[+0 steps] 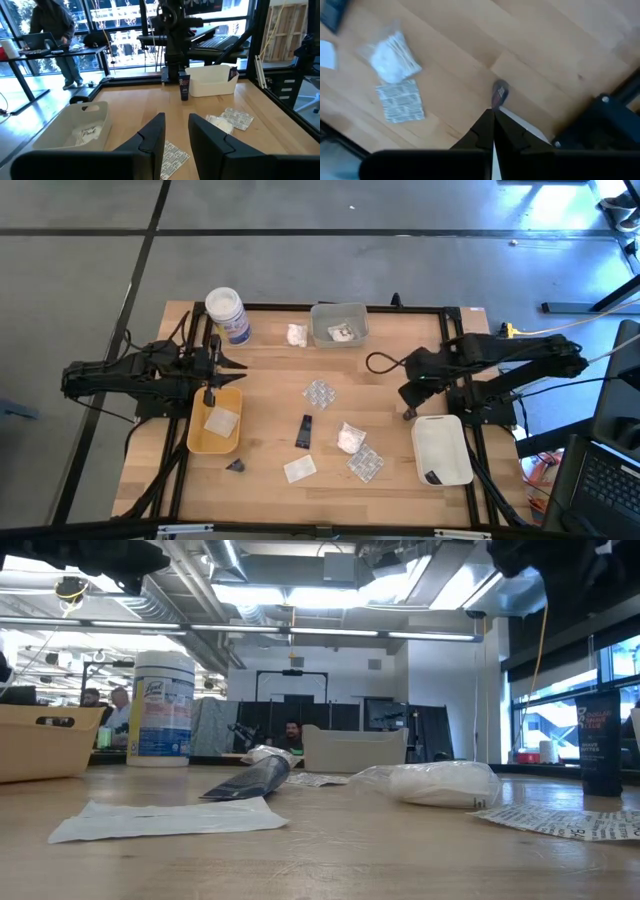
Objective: Pick & Place Travel size toiletries
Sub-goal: Put the blue shaving cream into the white bin
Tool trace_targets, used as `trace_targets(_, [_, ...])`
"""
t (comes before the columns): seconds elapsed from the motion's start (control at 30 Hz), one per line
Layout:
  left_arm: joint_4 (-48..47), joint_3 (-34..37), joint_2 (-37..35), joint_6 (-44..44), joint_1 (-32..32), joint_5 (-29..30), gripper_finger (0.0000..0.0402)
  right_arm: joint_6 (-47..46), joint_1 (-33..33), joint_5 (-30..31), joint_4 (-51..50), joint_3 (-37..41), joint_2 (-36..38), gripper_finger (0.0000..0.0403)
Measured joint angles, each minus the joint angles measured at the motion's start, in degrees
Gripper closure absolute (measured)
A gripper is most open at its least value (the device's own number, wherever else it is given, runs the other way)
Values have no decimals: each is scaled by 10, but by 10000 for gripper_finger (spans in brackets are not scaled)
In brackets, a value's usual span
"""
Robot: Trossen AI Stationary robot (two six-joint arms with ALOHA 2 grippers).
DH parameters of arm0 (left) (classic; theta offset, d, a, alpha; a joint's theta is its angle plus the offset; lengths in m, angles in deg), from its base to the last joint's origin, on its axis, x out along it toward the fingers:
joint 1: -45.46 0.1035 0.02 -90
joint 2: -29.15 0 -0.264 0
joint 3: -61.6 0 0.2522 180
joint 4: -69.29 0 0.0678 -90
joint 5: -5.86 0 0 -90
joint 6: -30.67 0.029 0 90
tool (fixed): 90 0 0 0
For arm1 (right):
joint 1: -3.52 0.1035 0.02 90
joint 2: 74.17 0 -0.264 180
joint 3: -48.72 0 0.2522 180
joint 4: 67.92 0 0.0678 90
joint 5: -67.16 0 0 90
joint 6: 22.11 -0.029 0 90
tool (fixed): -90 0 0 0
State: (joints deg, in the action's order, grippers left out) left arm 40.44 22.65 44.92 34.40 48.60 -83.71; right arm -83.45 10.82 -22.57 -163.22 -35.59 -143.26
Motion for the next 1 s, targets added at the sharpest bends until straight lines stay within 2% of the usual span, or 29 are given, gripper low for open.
trace_targets(0.37, [-1, 0, 0, 0, 0, 0, 319, 9, 35, -12, -10, 0, -59, 382])
trace_targets(0.47, [-1, 0, 0, 0, 0, 0, 319, -11, 46, -2, -14, 0, -61, 360])
trace_targets(0.8, [-1, 0, 0, 0, 0, 0, 318, -90, 75, 51, -12, 0, -61, 252])
trace_targets(1.0, [-1, 0, 0, 0, 0, 0, 320, -117, 95, 81, -12, 0, -62, 226])
